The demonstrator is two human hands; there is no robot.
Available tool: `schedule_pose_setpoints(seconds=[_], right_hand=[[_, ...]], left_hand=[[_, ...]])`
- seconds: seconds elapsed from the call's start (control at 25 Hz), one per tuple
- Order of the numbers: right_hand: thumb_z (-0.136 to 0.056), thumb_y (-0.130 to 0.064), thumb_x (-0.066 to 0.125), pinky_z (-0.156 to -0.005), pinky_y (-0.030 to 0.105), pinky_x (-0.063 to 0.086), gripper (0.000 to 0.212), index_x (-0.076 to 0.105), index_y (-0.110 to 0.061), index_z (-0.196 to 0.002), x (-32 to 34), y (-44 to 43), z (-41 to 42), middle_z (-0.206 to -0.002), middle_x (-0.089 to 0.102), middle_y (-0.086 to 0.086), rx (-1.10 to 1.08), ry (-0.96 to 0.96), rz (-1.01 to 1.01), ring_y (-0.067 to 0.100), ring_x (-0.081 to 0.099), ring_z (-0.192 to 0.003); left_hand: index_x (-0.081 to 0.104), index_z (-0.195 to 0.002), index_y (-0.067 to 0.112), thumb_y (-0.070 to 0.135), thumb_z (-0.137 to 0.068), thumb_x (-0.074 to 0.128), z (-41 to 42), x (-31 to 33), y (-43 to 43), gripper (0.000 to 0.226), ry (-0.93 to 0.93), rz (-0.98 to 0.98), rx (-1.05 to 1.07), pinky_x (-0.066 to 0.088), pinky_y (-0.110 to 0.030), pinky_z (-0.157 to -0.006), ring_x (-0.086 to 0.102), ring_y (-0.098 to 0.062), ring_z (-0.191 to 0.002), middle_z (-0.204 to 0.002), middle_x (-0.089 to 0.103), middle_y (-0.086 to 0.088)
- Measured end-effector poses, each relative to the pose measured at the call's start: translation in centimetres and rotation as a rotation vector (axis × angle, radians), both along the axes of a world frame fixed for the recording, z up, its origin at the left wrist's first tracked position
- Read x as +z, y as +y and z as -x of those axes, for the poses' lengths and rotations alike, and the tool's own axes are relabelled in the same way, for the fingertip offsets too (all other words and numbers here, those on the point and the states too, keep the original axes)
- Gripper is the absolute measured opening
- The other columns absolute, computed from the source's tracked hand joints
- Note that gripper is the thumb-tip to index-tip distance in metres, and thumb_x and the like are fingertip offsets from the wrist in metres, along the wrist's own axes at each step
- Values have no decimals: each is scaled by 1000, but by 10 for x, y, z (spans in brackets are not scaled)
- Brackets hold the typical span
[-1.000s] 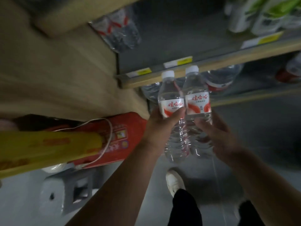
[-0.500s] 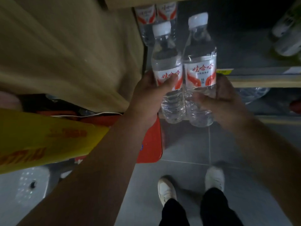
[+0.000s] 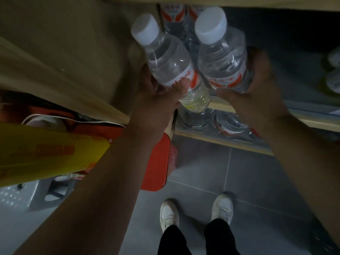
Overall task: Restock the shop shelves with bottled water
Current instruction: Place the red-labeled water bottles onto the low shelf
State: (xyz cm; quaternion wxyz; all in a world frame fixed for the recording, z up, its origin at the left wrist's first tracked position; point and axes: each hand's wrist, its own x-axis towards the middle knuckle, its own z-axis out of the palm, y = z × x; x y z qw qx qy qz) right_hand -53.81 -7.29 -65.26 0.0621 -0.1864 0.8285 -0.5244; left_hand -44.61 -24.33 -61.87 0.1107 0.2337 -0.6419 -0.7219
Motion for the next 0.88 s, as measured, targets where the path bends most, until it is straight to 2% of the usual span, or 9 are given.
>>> schedule_pose_setpoints(seconds=[0.08, 0.16, 0.28, 0.36, 0.44, 0.56, 0.64, 0.76, 0.88], right_hand=[[-71, -23, 82, -95, 30, 51, 72, 44, -12, -131, -2, -6, 7, -123, 55, -11, -18, 61, 56, 7, 56, -114], [-73, -24, 82, -90, 22, 51, 70, 45, -7, -130, -7, -14, 18, -119, 53, -11, -38, 110, 54, 0, 56, -106], [-72, -19, 83, -77, 0, 43, 72, 44, -13, -132, -17, -28, 37, -115, 51, -14, -52, -29, 20, -11, 51, -95], [-72, -14, 82, -69, -6, 38, 73, 43, -14, -134, -25, -34, 47, -111, 51, -15, -52, -111, -7, -10, 49, -92], [-74, -12, 81, -68, -6, 38, 73, 41, -13, -135, -32, -36, 54, -111, 50, -13, -32, -135, -29, -5, 49, -97], [-75, -17, 80, -75, -2, 40, 74, 39, -17, -137, -35, -37, 59, -117, 49, -14, 1, -132, -71, 1, 47, -111], [-75, -19, 80, -78, 0, 40, 74, 39, -18, -137, -36, -38, 57, -118, 51, -13, 1, -130, -78, 0, 48, -109], [-76, -18, 80, -78, -1, 41, 74, 39, -18, -137, -37, -39, 57, -115, 51, -14, -3, -136, -76, -4, 50, -101], [-76, -19, 80, -91, 11, 42, 75, 38, -20, -138, -36, -39, 58, -121, 53, -12, 3, -135, -62, 4, 51, -113]], left_hand=[[49, -124, 17, -1, -88, 64, 1, 1, -2, 43, -18, -30, 6, 59, -26, -69, 68, 0, -92, -109, 65, 8], [52, -115, 25, 3, -88, 65, 2, -3, -3, 38, -44, -28, 1, 60, -28, -67, 68, 2, -89, -100, 67, 15], [54, -114, 26, 5, -87, 67, 4, -9, -4, 37, -62, -10, 10, 61, -32, -70, 68, 0, -92, -100, 68, 15], [53, -116, 22, 3, -86, 67, 7, -11, -5, 38, -39, -2, 20, 60, -31, -73, 67, -3, -98, -106, 67, 11], [56, -108, 24, 3, -85, 69, 13, -14, -9, 34, 3, 33, 37, 60, -32, -74, 68, -4, -98, -100, 70, 12], [57, -103, 30, 14, -76, 74, 18, -13, -11, 35, 34, 106, 75, 60, -38, -80, 69, -7, -101, -97, 72, 15], [55, -109, 27, 16, -75, 73, 17, -11, -11, 40, 49, 102, 81, 59, -41, -84, 67, -10, -106, -106, 69, 10], [51, -117, 27, 24, -73, 76, 10, -14, -10, 51, 117, 166, 100, 52, -53, -95, 63, -17, -117, -118, 64, 7], [47, -126, 19, 23, -74, 76, 6, -17, -4, 60, 163, 161, 163, 48, -58, -98, 60, -26, -121, -123, 62, 1]])
